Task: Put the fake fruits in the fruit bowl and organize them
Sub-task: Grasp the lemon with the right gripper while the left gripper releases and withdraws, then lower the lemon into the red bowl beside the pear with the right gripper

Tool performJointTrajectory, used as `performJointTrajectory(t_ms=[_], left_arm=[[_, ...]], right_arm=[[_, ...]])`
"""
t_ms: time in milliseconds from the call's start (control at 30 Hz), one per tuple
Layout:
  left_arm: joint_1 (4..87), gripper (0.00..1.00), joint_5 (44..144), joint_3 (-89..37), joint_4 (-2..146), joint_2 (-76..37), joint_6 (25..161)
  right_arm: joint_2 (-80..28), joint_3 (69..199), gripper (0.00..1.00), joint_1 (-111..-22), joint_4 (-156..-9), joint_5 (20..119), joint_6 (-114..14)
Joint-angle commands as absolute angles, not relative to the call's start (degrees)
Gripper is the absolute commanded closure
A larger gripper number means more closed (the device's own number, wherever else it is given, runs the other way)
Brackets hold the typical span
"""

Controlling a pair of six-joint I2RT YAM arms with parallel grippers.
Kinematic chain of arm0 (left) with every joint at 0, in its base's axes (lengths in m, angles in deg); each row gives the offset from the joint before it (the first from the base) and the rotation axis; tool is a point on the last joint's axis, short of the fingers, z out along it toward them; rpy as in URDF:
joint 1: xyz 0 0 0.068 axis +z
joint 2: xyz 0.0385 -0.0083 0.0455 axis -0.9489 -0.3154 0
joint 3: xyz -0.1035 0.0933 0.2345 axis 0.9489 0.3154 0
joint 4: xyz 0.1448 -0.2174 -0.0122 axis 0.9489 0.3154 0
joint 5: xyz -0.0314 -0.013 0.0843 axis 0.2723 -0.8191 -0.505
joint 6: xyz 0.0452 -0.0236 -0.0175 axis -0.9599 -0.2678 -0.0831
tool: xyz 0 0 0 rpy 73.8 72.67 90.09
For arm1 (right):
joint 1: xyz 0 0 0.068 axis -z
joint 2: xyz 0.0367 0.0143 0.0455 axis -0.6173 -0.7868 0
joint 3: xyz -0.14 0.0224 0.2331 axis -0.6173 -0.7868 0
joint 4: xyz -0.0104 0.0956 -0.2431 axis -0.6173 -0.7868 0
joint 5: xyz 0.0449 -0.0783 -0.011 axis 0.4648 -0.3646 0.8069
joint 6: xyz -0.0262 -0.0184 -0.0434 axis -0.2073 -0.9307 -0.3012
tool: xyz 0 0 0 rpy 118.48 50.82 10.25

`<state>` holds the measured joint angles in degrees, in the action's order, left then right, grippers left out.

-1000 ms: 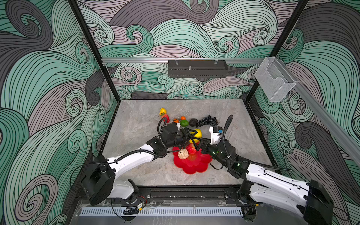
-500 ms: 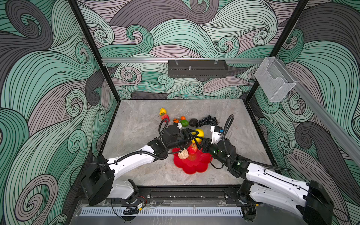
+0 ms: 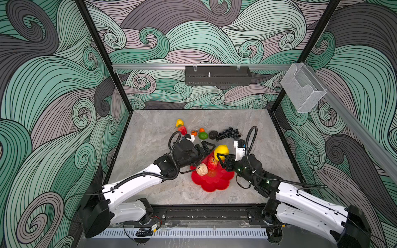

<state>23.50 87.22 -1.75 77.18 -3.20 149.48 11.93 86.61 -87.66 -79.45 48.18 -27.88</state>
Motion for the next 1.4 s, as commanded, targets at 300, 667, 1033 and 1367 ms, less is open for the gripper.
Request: performJointTrajectory(t_ms=[300, 667, 1033, 1367], left_arm=[[34.1, 0.01, 70.6, -0.8, 102.5, 14.3, 131.0], [39.8, 0.01, 75.8, 6.7, 103.7, 21.8, 129.8], [43.6, 0.01, 78.0, 11.6, 105.1, 27.9, 128.7], [47.0, 0.01, 80.0, 13.7, 106.9, 30.8, 127.8]], right_arm=[[14.0, 84.1, 0.48, -87.9, -94.3, 53.1, -17.8], [5.2, 85.2, 0.49, -93.4, -95.5, 50.2, -4.3], [-0.6, 89.4, 0.47, -95.9, -100.2, 47.9, 1.5], [-8.5, 93.4, 0.47, -96.9, -98.3, 51.4, 3.7]])
